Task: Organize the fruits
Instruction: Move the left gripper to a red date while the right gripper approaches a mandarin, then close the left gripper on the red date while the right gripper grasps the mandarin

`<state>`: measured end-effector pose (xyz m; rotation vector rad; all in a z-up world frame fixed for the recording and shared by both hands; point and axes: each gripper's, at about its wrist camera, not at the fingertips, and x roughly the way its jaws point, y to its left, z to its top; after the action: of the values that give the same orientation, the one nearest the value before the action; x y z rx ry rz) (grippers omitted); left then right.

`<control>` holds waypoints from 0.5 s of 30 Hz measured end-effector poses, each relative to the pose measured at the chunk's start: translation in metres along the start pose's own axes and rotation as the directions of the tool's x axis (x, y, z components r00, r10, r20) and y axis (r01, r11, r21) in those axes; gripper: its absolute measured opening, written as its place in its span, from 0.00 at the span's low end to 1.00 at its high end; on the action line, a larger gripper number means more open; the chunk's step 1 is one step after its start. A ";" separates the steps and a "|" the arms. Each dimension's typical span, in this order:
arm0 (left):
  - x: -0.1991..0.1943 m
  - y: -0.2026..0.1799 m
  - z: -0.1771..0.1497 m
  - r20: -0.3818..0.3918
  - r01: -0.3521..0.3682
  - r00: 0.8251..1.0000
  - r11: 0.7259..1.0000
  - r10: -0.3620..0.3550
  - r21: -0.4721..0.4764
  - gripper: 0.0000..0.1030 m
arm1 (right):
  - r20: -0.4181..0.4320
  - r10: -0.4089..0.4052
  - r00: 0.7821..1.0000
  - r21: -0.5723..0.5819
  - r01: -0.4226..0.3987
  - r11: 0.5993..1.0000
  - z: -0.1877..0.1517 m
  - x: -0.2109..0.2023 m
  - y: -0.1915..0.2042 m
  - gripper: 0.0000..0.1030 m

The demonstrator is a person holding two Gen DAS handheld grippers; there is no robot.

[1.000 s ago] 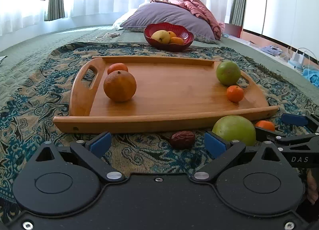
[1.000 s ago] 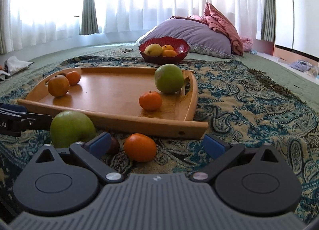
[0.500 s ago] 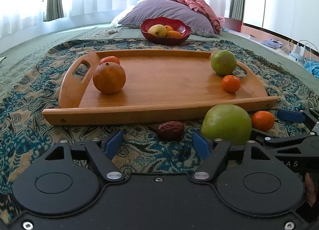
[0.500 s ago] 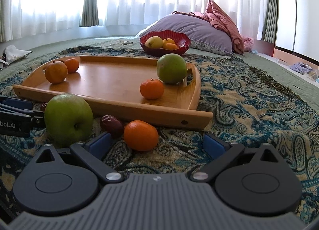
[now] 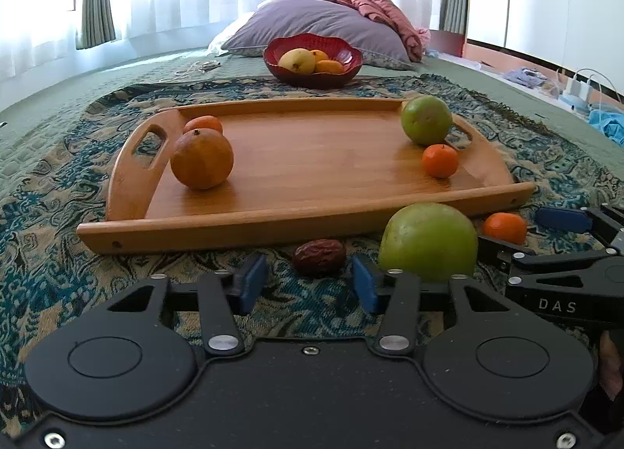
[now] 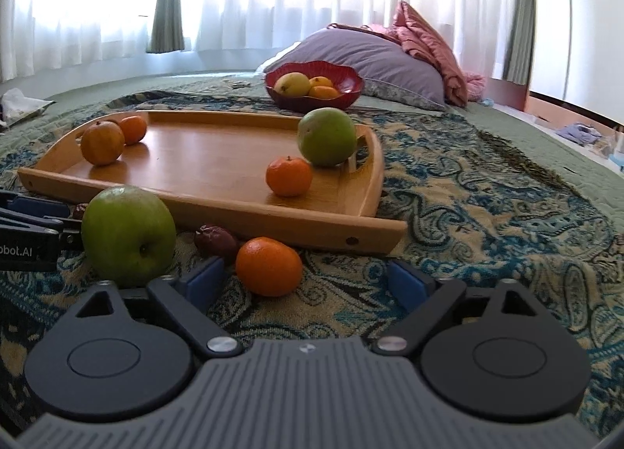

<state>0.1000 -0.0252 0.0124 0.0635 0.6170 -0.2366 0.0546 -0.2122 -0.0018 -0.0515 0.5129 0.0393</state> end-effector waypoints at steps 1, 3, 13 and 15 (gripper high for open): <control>0.000 0.000 0.001 -0.001 0.004 1.000 1.000 -0.004 0.000 0.43 | 0.002 0.000 1.000 0.004 0.000 1.000 0.000 -0.003 0.001 0.88; 0.002 0.000 0.003 -0.002 0.005 1.000 1.000 -0.005 0.000 0.42 | 0.008 0.015 1.000 0.004 -0.015 1.000 0.000 -0.008 0.003 0.86; 0.001 -0.004 0.003 0.024 0.012 1.000 1.000 -0.012 -0.017 0.30 | 0.012 0.046 0.999 -0.012 -0.046 0.999 -0.002 -0.014 0.016 0.60; -0.001 -0.004 0.003 0.032 0.014 0.999 1.000 -0.013 -0.018 0.28 | 0.015 0.053 0.998 -0.001 -0.053 0.999 0.000 -0.014 0.016 0.53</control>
<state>0.1003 -0.0291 0.0154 0.0384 0.5879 -0.2448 0.0413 -0.1962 0.0043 -0.0380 0.4993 0.0921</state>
